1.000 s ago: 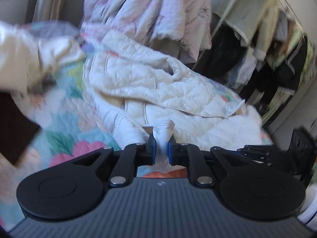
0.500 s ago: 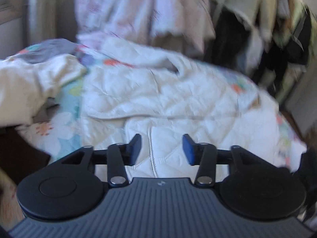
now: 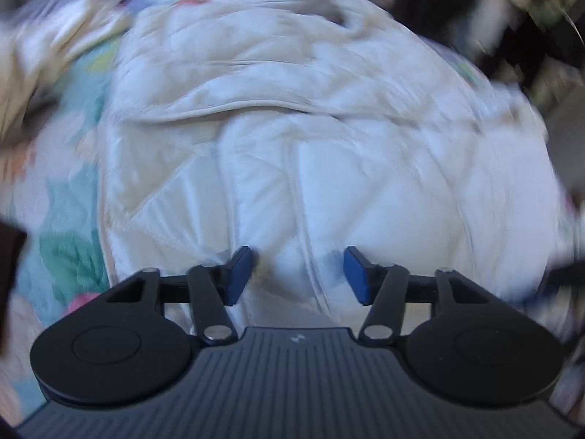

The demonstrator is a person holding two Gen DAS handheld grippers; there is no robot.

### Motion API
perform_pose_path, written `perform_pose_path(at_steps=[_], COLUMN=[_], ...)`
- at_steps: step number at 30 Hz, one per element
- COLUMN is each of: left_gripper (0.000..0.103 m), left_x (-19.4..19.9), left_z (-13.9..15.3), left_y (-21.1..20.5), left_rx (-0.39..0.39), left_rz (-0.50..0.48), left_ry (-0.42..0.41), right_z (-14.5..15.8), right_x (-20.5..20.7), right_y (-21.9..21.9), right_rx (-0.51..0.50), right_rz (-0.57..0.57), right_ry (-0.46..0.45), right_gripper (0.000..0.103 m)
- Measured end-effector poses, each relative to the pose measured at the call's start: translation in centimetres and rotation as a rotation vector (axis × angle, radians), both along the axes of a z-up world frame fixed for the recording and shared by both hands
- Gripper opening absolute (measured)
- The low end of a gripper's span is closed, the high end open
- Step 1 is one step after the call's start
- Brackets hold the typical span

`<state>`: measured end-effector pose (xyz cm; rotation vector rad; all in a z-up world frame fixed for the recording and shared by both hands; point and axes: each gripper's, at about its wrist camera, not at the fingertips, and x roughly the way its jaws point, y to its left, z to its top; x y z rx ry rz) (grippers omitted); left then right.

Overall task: Fold clothes
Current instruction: 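Grasp the cream jacket sleeve with the right gripper and fold it over the body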

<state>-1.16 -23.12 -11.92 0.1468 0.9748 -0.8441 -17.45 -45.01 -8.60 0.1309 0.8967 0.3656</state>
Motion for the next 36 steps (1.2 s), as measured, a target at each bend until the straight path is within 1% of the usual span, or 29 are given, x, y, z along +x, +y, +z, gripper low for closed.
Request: perform_pose_path(at_steps=[1, 3, 5, 7, 8, 10, 11, 12, 13, 14, 16, 17, 18, 20, 21, 22, 23, 24, 25, 26, 27, 29, 30, 31, 32, 33, 34, 35, 36], left_gripper=[0.005, 0.000, 0.000, 0.000, 0.003, 0.006, 0.016, 0.032, 0.041, 0.053, 0.056, 0.062, 0.074, 0.091, 0.091, 0.090, 0.083, 0.062, 0.049, 0.031, 0.016, 0.013, 0.012, 0.011, 0.011, 0.010, 0.010, 0.009, 0.008], left_x=[-0.3, -0.2, -0.2, -0.4, -0.4, -0.5, -0.3, 0.1, 0.4, 0.7, 1.0, 1.2, 1.2, 1.4, 1.2, 0.7, 0.0, -0.7, -1.2, -1.6, -1.9, -2.5, -2.7, -2.8, -3.0, -3.2, -3.4, -3.8, -4.2], left_z=[0.2, 0.7, 1.0, 1.4, 1.6, 1.7, 1.6, 1.4, 1.1, 0.9, 0.5, 0.4, 0.1, -1.0, -1.6, -1.9, -1.8, -1.6, -1.3, -1.1, -1.0, -0.7, -0.5, -0.1, 0.5, 1.3, 2.1, 2.8, 3.5], left_y=[0.1, 0.8, 1.0, 1.1, 1.2, 0.9, 0.8, 0.9, 0.9, 0.9, 0.8, 0.7, 0.5, 0.3, 0.2, 0.2, 0.2, 0.3, 0.5, 0.7, 0.8, 0.9, 0.9, 1.0, 1.1, 1.4, 1.6, 1.8, 1.9], left_rx=[-0.010, -0.055, -0.061, -0.055, -0.052, -0.009, -0.003, -0.013, -0.023, -0.029, -0.025, -0.019, -0.009, 0.006, 0.011, 0.016, 0.017, 0.003, -0.029, -0.064, -0.083, -0.081, -0.077, -0.084, -0.106, -0.131, -0.155, -0.174, -0.189], left_rz=[0.003, 0.059, 0.084, 0.096, 0.103, 0.130, 0.144, 0.158, 0.171, 0.183, 0.185, 0.179, 0.164, 0.095, 0.045, 0.009, -0.005, -0.015, -0.020, -0.013, 0.000, 0.033, 0.060, 0.089, 0.107, 0.118, 0.128, 0.133, 0.134], left_ry=[-0.006, 0.015, 0.004, -0.019, -0.030, -0.041, -0.025, 0.005, 0.036, 0.056, 0.068, 0.071, 0.078, 0.147, 0.176, 0.160, 0.122, 0.100, 0.099, 0.103, 0.098, 0.074, 0.078, 0.091, 0.081, 0.054, 0.027, -0.006, -0.043], right_z=[0.8, 2.5, 4.3, 5.6, 6.0, 6.6, 6.9, 6.9, 6.8, 6.6, 6.2, 6.0, 5.9, 5.8, 5.7, 5.7, 5.5, 5.3, 5.1, 4.9, 4.6, 4.1, 3.7, 3.0, 2.0, 0.6, -1.1, -2.2, -3.1], right_x=[0.0, -0.1, -0.3, -0.4, -0.4, -0.9, -1.3, -1.7, -2.0, -2.1, -2.1, -2.0, -2.0, -2.3, -2.5, -2.7, -2.9, -3.1, -3.2, -3.3, -3.5, -3.7, -3.8, -3.5, -3.2, -2.7, -2.1, -2.0, -2.2], right_y=[-1.1, -4.0, -7.1, -10.2, -11.7, -13.9, -14.5, -14.8, -14.7, -14.5, -14.0, -14.1, -14.2, -15.0, -15.7, -16.5, -17.4, -18.2, -19.1, -20.1, -21.0, -23.3, -24.5, -25.8, -27.0, -28.0, -28.8, -29.4, -29.8], right_rx=[0.011, 0.008, -0.011, -0.059, -0.078, -0.087, -0.092, -0.100, -0.115, -0.142, -0.224, -0.257, -0.286, -0.305, -0.305, -0.303, -0.301, -0.302, -0.306, -0.311, -0.315, -0.281, -0.245, -0.206, -0.167, -0.123, -0.078, -0.008, 0.073], right_rz=[-0.038, -0.125, -0.214, -0.322, -0.378, -0.465, -0.494, -0.505, -0.493, -0.473, -0.459, -0.460, -0.461, -0.482, -0.503, -0.527, -0.555, -0.582, -0.609, -0.635, -0.662, -0.730, -0.760, -0.782, -0.799, -0.797, -0.787, -0.789, -0.796], right_ry=[0.007, 0.004, -0.019, -0.034, -0.034, -0.041, -0.055, -0.065, -0.067, -0.066, -0.056, -0.049, -0.042, -0.030, -0.025, -0.020, -0.015, -0.009, 0.001, 0.013, 0.022, 0.024, 0.021, 0.031, 0.045, 0.068, 0.096, 0.092, 0.077], right_gripper=[0.049, 0.057, 0.059, 0.063, 0.063, 0.063, 0.063, 0.063, 0.063, 0.063, 0.064, 0.064, 0.065, 0.066, 0.067, 0.072, 0.075, 0.077, 0.077, 0.077, 0.077, 0.077, 0.081, 0.088, 0.091, 0.091, 0.087, 0.076, 0.059])
